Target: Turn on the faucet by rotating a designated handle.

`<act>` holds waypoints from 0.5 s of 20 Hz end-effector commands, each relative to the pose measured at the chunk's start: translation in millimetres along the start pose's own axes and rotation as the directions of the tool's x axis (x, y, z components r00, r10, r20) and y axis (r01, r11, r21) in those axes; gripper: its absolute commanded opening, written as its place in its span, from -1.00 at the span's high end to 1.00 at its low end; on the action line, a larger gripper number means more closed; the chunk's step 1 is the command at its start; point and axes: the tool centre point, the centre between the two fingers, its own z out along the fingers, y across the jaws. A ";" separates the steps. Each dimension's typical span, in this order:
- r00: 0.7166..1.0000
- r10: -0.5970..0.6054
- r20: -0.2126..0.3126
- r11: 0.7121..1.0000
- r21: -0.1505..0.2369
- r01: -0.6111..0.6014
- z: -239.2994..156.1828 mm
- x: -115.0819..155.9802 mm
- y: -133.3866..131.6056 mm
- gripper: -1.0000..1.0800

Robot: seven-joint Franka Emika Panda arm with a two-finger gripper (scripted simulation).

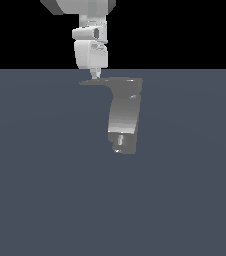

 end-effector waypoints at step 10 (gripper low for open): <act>1.000 0.013 0.000 1.000 0.001 -0.013 1.2 0.9 8.0 1.00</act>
